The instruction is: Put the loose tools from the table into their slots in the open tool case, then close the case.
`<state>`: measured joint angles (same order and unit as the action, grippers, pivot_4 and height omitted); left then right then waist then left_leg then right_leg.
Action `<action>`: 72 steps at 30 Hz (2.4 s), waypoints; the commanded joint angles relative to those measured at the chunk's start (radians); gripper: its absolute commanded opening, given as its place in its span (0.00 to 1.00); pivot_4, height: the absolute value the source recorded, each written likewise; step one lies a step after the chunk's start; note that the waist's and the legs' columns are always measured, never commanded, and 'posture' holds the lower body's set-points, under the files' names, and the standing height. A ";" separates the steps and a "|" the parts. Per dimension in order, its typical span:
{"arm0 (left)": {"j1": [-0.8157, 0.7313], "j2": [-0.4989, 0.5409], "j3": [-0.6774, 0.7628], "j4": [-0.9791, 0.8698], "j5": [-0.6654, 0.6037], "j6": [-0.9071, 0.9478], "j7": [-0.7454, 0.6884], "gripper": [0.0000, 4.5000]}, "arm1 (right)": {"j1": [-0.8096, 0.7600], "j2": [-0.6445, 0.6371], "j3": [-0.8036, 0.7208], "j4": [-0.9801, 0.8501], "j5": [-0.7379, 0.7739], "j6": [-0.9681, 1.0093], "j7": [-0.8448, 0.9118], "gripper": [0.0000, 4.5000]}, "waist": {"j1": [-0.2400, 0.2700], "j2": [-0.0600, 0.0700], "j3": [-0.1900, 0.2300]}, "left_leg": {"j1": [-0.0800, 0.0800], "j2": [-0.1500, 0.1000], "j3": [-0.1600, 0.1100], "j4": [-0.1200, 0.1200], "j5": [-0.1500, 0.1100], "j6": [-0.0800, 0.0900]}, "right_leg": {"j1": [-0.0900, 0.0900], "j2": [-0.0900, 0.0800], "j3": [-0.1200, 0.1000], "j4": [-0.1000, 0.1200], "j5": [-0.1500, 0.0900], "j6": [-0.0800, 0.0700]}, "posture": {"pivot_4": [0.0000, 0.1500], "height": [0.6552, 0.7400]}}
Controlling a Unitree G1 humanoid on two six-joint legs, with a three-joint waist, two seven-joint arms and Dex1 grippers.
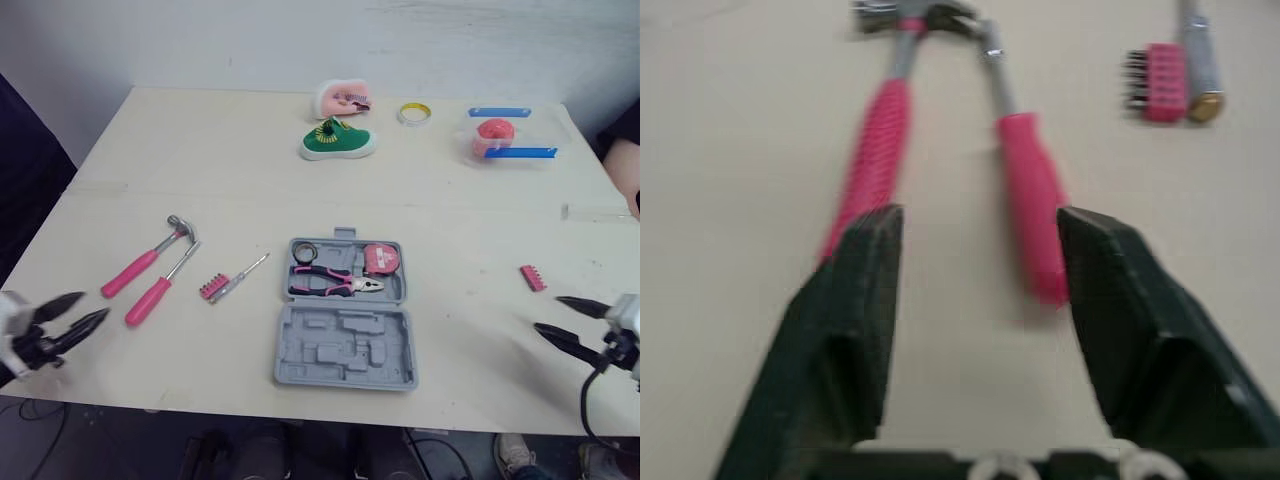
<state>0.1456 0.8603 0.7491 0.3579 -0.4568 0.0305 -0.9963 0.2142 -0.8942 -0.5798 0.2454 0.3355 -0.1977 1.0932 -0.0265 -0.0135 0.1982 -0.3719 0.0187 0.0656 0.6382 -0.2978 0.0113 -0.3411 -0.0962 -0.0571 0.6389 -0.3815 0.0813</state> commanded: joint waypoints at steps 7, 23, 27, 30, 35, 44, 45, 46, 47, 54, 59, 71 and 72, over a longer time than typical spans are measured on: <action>0.041 0.187 0.182 0.520 0.025 -0.190 0.108 1.00 | 0.026 -0.055 -0.178 0.343 0.014 -0.286 0.025 1.00 | -0.008 0.000 0.000 | 0.001 -0.001 0.002 -0.012 0.001 -0.001 | -0.003 0.000 0.000 -0.006 0.000 -0.001 | 1.00 1.00; 0.078 0.038 0.035 0.014 -0.054 -0.062 0.021 1.00 | -0.092 0.019 -0.016 0.080 0.170 -0.133 0.073 1.00 | -0.005 0.000 0.000 | 0.002 0.000 0.003 -0.010 0.003 -0.004 | -0.003 -0.001 0.000 -0.001 0.000 -0.001 | 1.00 1.00; 0.090 0.015 0.012 -0.154 -0.081 0.032 0.035 1.00 | -0.114 0.050 0.016 -0.031 0.205 -0.060 0.059 1.00 | -0.004 0.000 0.000 | 0.001 -0.001 0.003 -0.010 0.003 -0.003 | -0.003 -0.001 0.000 -0.002 0.000 -0.001 | 1.00 1.00; 0.091 0.008 -0.055 -0.326 -0.119 0.132 0.021 1.00 | -0.151 0.096 0.093 -0.153 0.218 -0.021 0.043 1.00 | -0.004 0.000 0.000 | 0.001 -0.001 0.003 -0.009 0.003 -0.003 | -0.002 -0.001 0.000 -0.002 0.000 -0.001 | 1.00 1.00; 0.083 -0.001 -0.198 -0.575 -0.194 0.305 0.023 1.00 | -0.215 0.165 0.208 -0.326 0.237 0.010 0.034 1.00 | -0.003 0.001 0.000 | 0.002 -0.001 0.002 -0.007 0.004 -0.002 | -0.001 -0.001 0.000 -0.001 0.001 0.001 | 1.00 1.00; -0.019 -0.055 -0.366 -0.604 -0.094 0.314 0.089 1.00 | -0.223 0.197 0.273 -0.406 0.229 0.033 0.034 1.00 | -0.001 0.001 0.000 | 0.000 -0.001 0.002 -0.007 0.007 -0.006 | -0.001 0.000 -0.001 -0.002 0.001 0.001 | 1.00 1.00; -0.027 -0.060 -0.374 -0.599 -0.083 0.321 0.106 1.00 | -0.224 0.199 0.277 -0.411 0.229 0.036 0.030 1.00 | -0.001 0.000 0.000 | 0.000 -0.001 0.002 -0.007 0.007 -0.006 | -0.001 0.000 -0.001 -0.002 0.001 0.001 | 1.00 1.00; -0.033 -0.065 -0.382 -0.596 -0.079 0.318 0.105 1.00 | -0.224 0.201 0.281 -0.415 0.228 0.039 0.026 1.00 | -0.001 0.000 0.000 | 0.001 -0.001 0.002 -0.007 0.007 -0.006 | -0.001 0.000 -0.001 -0.002 0.001 0.001 | 1.00 1.00; -0.040 -0.069 -0.392 -0.591 -0.079 0.318 0.096 1.00 | -0.225 0.201 0.286 -0.418 0.227 0.042 0.023 1.00 | -0.001 0.000 0.000 | 0.001 -0.001 0.002 -0.006 0.007 -0.006 | -0.001 0.000 -0.001 -0.002 0.001 0.001 | 1.00 1.00; -0.086 -0.106 -0.454 -0.542 0.012 0.275 0.144 0.88 | -0.230 0.199 0.296 -0.429 0.223 0.069 0.018 1.00 | -0.001 0.000 0.000 | 0.001 -0.001 0.001 -0.007 0.007 -0.006 | -0.001 0.000 -0.001 -0.001 0.001 0.001 | 1.00 1.00; -0.119 -0.126 -0.514 -0.539 0.059 0.296 0.180 0.88 | -0.212 0.215 0.295 -0.417 0.210 0.050 0.015 1.00 | 0.000 0.000 0.000 | 0.001 -0.001 0.001 -0.006 0.007 -0.006 | 0.000 0.000 -0.001 -0.001 0.001 0.001 | 1.00 1.00; -0.210 -0.174 -0.560 -0.521 0.074 0.368 0.253 0.88 | -0.187 0.238 0.300 -0.409 0.180 0.026 0.014 1.00 | 0.000 0.000 0.000 | 0.001 -0.001 0.001 -0.006 0.008 -0.007 | -0.001 0.001 -0.001 0.000 0.001 0.001 | 1.00 1.00; -0.218 -0.180 -0.559 -0.514 0.078 0.371 0.263 0.88 | -0.187 0.239 0.300 -0.409 0.179 0.027 0.014 1.00 | 0.001 0.000 0.000 | 0.001 -0.001 0.001 -0.006 0.008 -0.007 | 0.000 0.001 -0.001 0.000 0.001 0.001 | 1.00 1.00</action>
<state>-0.0614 0.6817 0.1771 -0.1585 -0.3866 0.4019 -0.7576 0.0233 -0.6557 -0.2766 -0.1498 0.5114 -0.1557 1.1085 -0.0257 -0.0132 0.1981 -0.3709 0.0175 0.0664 0.6324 -0.2899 0.0046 -0.3415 -0.0956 -0.0586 0.6389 -0.3803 0.0823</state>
